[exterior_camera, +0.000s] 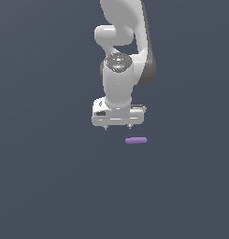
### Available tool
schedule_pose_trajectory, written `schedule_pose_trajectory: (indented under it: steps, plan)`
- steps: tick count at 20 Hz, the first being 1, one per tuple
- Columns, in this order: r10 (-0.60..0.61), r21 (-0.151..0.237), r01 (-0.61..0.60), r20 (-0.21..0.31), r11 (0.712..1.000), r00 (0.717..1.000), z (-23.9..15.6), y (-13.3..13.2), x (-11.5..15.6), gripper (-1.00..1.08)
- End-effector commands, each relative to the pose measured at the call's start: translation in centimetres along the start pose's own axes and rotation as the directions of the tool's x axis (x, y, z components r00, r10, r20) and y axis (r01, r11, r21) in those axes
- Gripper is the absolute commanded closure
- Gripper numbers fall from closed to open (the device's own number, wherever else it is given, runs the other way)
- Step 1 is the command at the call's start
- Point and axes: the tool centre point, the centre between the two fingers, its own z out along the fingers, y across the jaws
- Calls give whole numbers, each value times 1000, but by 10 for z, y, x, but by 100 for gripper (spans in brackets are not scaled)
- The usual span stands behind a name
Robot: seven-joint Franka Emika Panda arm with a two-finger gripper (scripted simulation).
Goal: Pick up the object and move it to a goal position.
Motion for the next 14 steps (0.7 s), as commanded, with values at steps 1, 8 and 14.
schedule_pose_trajectory:
  steps: [1,8,14]
  plan:
    - [0,0,0,0,1000,1000,0,0,0,-92]
    - [1,5,-1,0,1000,1000,-1,12,3,-92]
    - [-1,6,1,0,1000,1000,-1,15,3,-92]
